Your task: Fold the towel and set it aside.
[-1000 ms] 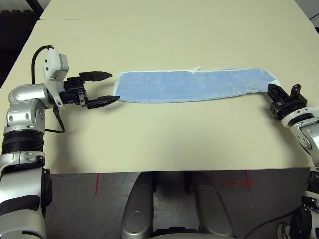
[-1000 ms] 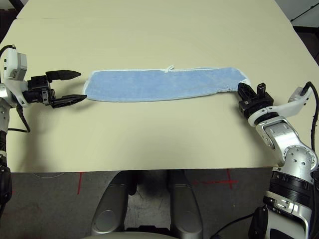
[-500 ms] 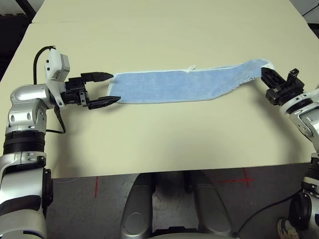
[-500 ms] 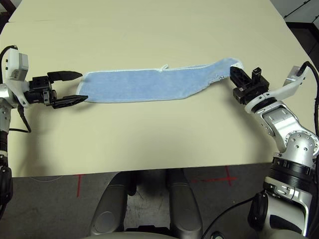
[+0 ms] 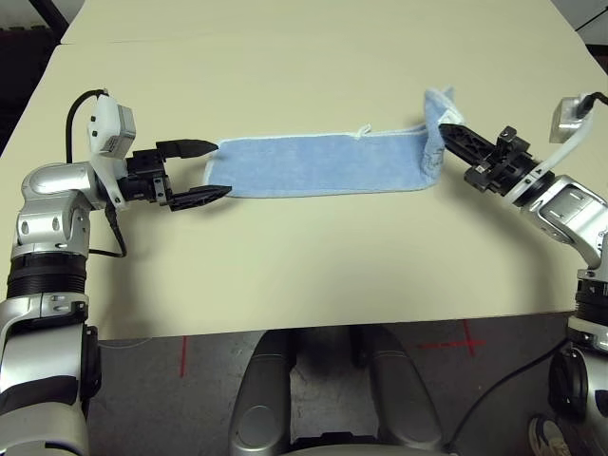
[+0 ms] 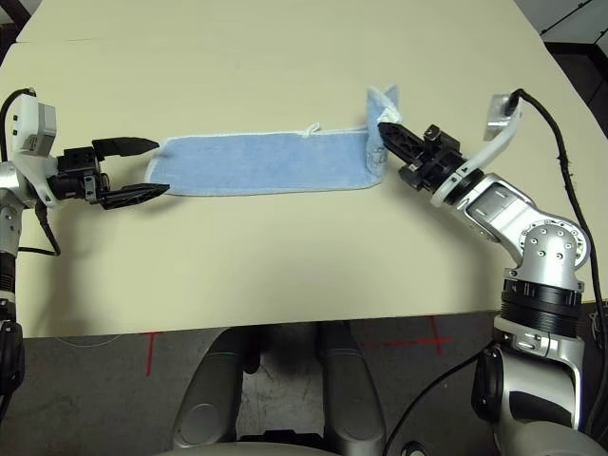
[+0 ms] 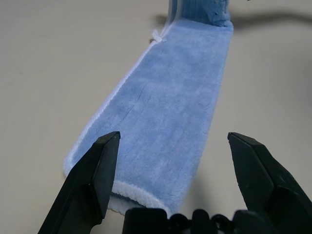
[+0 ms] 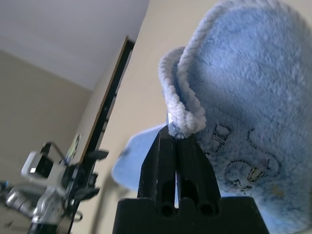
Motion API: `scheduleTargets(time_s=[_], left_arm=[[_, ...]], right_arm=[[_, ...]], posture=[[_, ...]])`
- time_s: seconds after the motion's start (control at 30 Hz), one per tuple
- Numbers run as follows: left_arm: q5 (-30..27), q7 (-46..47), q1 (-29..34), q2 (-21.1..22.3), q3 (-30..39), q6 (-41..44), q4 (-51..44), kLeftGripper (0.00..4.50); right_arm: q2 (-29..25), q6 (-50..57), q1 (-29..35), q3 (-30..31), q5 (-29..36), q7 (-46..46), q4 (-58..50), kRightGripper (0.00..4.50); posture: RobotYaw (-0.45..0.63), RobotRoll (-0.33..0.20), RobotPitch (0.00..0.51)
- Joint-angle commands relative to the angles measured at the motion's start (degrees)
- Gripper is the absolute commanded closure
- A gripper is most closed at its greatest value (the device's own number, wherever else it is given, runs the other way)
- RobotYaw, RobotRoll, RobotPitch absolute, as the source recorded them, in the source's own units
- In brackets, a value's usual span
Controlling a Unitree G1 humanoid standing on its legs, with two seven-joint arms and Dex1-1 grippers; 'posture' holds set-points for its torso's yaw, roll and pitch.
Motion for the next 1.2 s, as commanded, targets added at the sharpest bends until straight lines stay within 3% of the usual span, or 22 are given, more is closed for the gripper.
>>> scheduleTargets(time_s=[0.03,0.67,0.8,1.1,1.2], left_arm=[[-0.18,-0.2,0.7,0.03,-0.35,0.27,-0.83,0.0],[-0.23,0.19,1.31,0.16,-0.41,0.75,-2.11,0.0],[-0.25,0.31,1.72,0.2,-0.32,1.02,-2.65,0.0],[-0.37,0.42,2.25,0.04,-0.34,1.48,-3.48,0.0],[-0.4,0.51,2.42,0.01,-0.34,1.56,-3.74,0.0]], right_arm=[[-0.6,2.24,-0.13,1.8,-1.44,1.41,-1.93,4.49],[0.07,7.13,-1.62,11.42,-18.58,6.11,-1.81,4.49],[0.99,7.13,-2.26,12.85,-21.32,7.59,-2.0,3.39],[4.02,5.32,-6.03,17.34,-28.9,12.97,-1.89,0.09],[5.4,5.07,-6.97,17.35,-30.31,13.87,-1.57,0.03]], posture=[[0.07,0.0,0.307],[0.08,0.0,0.299],[0.08,0.0,0.297],[0.08,0.0,0.299],[0.08,0.0,0.298]])
